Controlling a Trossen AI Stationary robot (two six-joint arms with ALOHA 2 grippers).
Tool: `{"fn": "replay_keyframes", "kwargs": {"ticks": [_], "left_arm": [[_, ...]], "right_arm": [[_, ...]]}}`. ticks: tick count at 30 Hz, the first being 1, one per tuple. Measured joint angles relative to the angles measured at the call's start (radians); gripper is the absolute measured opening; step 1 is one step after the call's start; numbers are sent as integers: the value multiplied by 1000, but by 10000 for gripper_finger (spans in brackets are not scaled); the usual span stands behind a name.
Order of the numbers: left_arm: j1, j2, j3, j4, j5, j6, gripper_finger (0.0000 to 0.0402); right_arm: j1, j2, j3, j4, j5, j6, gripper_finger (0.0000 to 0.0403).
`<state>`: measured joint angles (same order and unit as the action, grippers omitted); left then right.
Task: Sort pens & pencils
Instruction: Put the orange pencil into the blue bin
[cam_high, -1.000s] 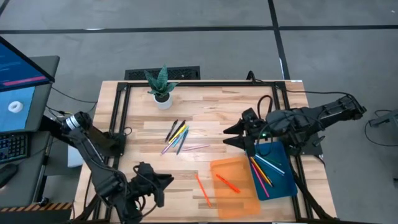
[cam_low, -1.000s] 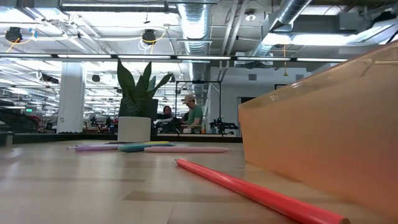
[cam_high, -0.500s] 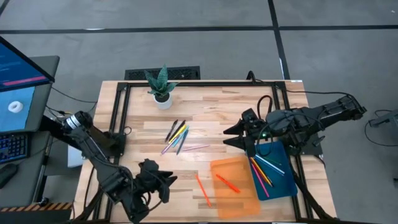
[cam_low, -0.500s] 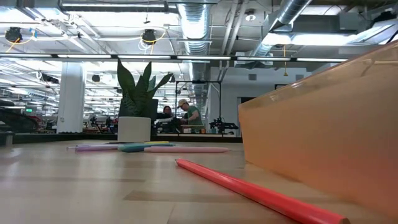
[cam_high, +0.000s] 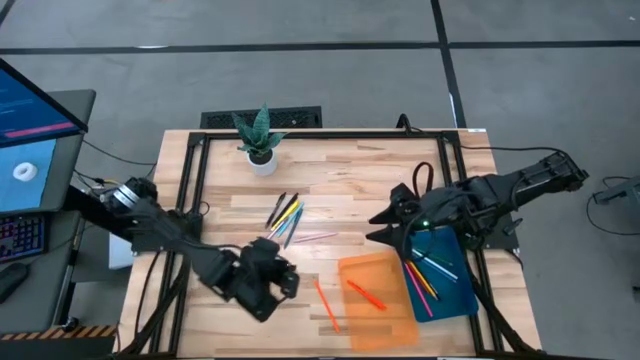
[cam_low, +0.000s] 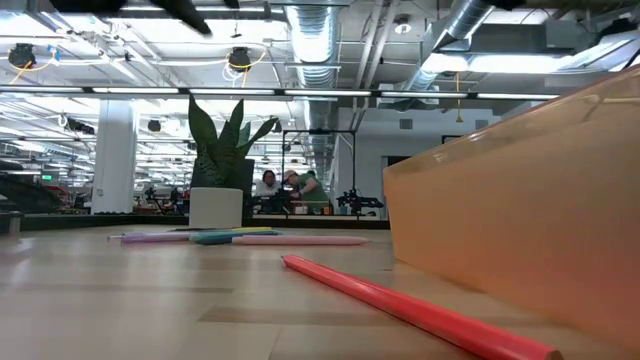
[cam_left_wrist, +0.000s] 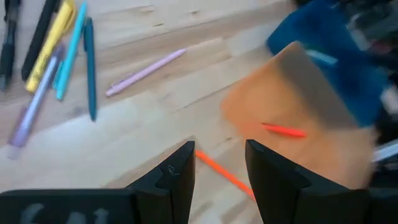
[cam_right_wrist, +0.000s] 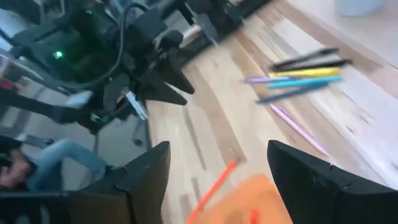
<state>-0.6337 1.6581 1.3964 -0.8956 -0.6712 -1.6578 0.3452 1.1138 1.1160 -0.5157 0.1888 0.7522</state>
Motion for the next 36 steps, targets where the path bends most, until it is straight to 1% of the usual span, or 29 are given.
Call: {"fn": "replay_keyframes", "kwargs": {"ticks": [5, 8, 10, 11, 13, 15, 17, 19, 21, 24, 26, 29, 31, 33, 35, 36], "left_arm": [[55, 97, -1, 70, 127, 135, 126], [69, 137, -2, 152, 154, 184, 126], [74, 149, -2, 214, 153, 202, 126], [75, 150, -2, 249, 153, 212, 126], [75, 150, -2, 306, 151, 225, 126], [78, 150, -2, 346, 133, 224, 126], [80, 150, -2, 367, 113, 208, 126], [88, 150, -2, 371, 109, 173, 126], [97, 150, -2, 374, 110, 131, 126], [108, 150, -2, 396, 111, 88, 126], [110, 150, -2, 393, 129, 67, 126], [110, 150, -2, 391, 136, 38, 126], [111, 150, -2, 390, 135, 26, 126], [111, 150, -2, 384, 126, 21, 126], [111, 150, -2, 381, 119, 21, 126], [111, 150, -2, 376, 117, 21, 126]], "right_arm": [[40, 6, 0, -87, 47, 14, 290], [58, 18, 0, -102, 101, 42, 290], [51, 25, -1, -34, 116, 18, 290], [37, 28, -1, 37, 109, -15, 290], [-13, 57, 19, 217, 48, -95, 290], [-67, 107, 69, 287, -13, -180, 290], [-129, 183, 164, 318, -68, -281, 290], [-183, 256, 265, 269, -121, -367, 290], [-225, 339, 367, 228, -183, -419, 290], [-262, 440, 488, 163, -255, -494, 290], [-273, 484, 563, 142, -297, -520, 290], [-275, 512, 656, 73, -346, -553, 290], [-262, 504, 692, 1, -346, -593, 290], [-249, 499, 731, -20, -346, -624, 290], [-238, 460, 744, -94, -346, -644, 290], [-232, 447, 750, -93, -345, -651, 290]]}}
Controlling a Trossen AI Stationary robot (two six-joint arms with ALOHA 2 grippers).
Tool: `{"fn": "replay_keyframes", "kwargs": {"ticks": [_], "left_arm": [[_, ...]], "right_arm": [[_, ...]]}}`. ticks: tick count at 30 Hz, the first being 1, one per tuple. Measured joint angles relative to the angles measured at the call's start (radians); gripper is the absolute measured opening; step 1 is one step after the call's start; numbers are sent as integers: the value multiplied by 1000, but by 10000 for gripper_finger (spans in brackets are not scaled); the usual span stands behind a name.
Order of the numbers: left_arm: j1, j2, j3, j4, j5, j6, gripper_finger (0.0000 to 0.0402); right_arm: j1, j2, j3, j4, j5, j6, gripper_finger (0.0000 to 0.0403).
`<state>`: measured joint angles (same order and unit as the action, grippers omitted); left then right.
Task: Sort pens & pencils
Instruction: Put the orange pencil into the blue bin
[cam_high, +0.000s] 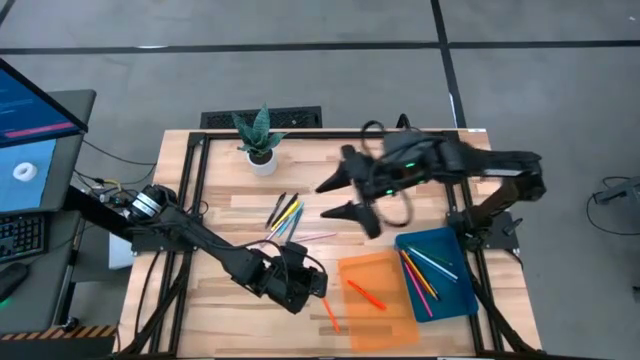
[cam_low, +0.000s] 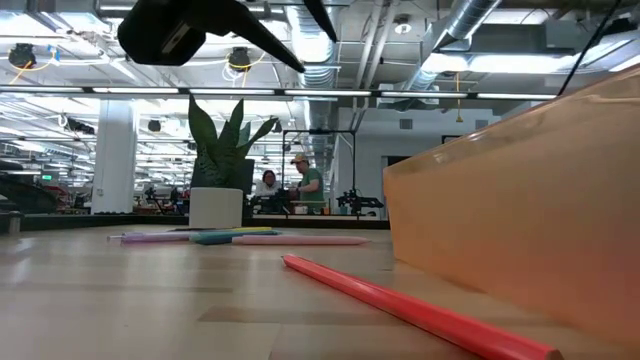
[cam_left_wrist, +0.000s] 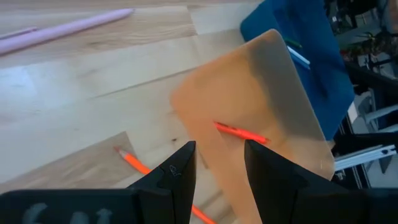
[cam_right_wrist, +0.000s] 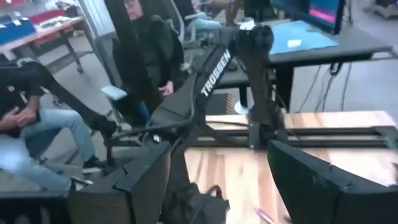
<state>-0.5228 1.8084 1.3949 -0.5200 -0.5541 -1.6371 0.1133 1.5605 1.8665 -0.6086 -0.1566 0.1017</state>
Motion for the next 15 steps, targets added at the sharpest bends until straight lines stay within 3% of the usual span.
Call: {"fn": "replay_keyframes", "kwargs": {"ticks": [9, 15], "left_arm": [[0, -25, 6, 17, -14, 41, 126], [-6, -163, 116, 29, -117, 351, 126]], "right_arm": [[106, -102, -2, -131, 87, -19, 290], [227, -175, -2, -143, 215, -30, 290]]}}
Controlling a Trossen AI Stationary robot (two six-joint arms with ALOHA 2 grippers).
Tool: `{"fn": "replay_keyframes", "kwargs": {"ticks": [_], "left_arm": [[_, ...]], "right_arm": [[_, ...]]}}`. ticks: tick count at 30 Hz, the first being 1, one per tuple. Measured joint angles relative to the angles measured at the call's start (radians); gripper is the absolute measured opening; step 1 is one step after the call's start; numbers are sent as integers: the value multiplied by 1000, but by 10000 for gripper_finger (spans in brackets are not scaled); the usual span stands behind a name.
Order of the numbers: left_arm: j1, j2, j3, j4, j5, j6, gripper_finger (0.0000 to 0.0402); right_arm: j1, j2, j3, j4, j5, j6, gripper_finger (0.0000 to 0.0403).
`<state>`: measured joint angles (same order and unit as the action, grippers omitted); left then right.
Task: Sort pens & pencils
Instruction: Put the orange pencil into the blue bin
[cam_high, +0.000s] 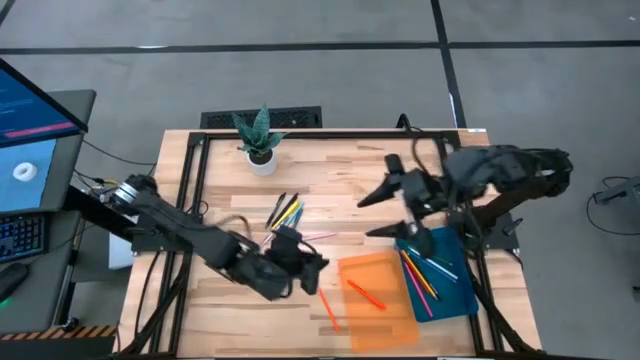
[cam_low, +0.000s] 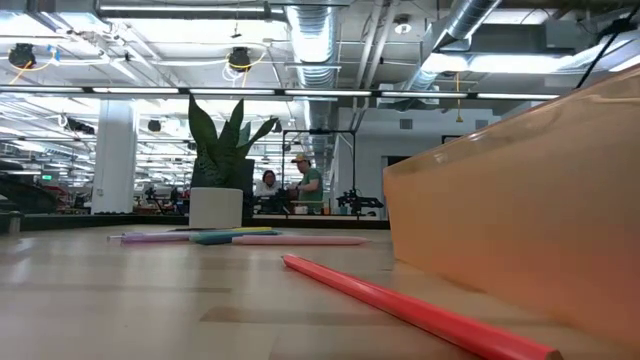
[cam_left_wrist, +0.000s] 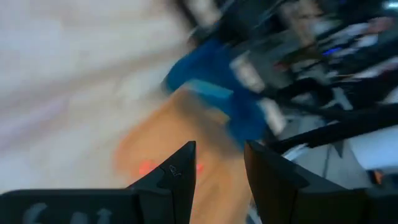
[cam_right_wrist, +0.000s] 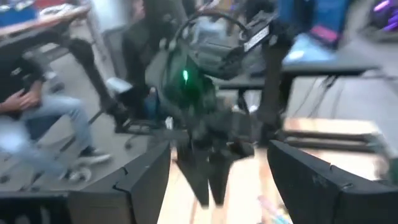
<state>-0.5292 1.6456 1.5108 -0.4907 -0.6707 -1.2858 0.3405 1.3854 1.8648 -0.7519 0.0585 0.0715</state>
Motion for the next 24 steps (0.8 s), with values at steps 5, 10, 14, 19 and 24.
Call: {"fn": "replay_keyframes", "kwargs": {"ticks": [5, 10, 14, 19, 24], "left_arm": [[-22, -117, 111, 9, -143, 341, 126], [-67, -173, 178, 2, -296, 528, 126], [-96, -175, 180, -59, -373, 516, 126], [-100, -171, 108, -164, -382, 275, 126], [-100, -171, -8, -167, -377, 55, 126]], "right_arm": [[54, -76, 0, 1, 255, -1, 290], [80, -132, 1, -23, 479, 7, 290], [77, -157, 1, -141, 597, 60, 290], [39, -152, -1, -335, 622, 169, 290], [8, -133, -10, -355, 619, 182, 290]]}}
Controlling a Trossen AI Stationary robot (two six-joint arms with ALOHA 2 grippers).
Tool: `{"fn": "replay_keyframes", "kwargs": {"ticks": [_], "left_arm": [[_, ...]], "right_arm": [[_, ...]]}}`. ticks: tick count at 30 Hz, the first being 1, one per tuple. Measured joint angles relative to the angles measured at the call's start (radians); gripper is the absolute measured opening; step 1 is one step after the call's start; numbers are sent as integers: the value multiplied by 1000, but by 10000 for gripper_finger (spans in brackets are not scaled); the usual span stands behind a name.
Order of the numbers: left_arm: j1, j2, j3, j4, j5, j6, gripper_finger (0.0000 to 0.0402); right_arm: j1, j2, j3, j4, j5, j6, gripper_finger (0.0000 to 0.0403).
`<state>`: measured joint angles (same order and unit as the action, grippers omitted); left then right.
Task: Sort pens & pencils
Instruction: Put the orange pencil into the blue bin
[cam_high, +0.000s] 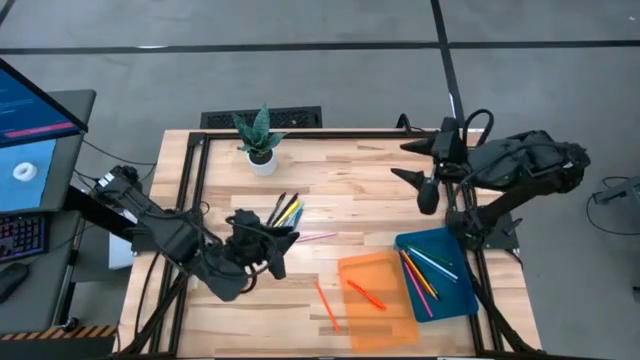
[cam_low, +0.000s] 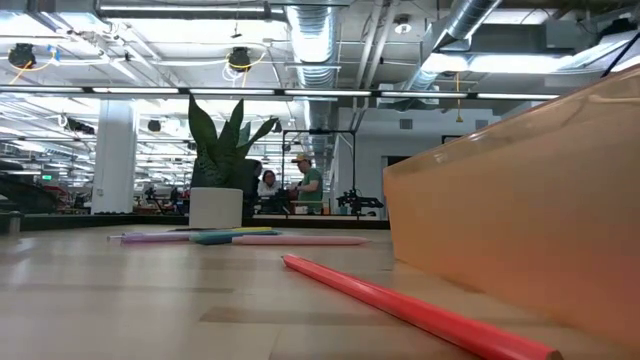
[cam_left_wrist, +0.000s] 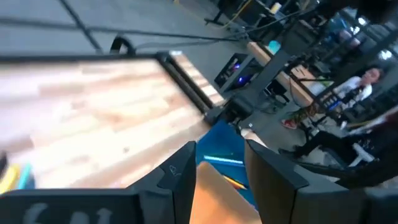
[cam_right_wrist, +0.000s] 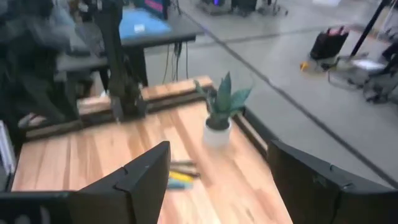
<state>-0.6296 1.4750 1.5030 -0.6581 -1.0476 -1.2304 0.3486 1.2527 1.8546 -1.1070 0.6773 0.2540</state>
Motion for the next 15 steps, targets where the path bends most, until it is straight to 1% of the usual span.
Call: {"fn": "replay_keyframes", "kwargs": {"ticks": [4, 8, 12, 15], "left_arm": [[0, 1, -94, 60, 17, -120, 126], [0, 0, -171, 149, 44, -163, 126], [8, 11, -229, 225, 93, -181, 126], [11, 41, -237, 230, 119, -196, 126]], "right_arm": [[-30, 10, 1, 94, -9, -76, 290], [-29, 0, 1, 199, -103, -145, 290], [-20, -33, 2, 191, -115, -156, 290], [-10, -53, 2, 166, -115, -150, 290]]}}
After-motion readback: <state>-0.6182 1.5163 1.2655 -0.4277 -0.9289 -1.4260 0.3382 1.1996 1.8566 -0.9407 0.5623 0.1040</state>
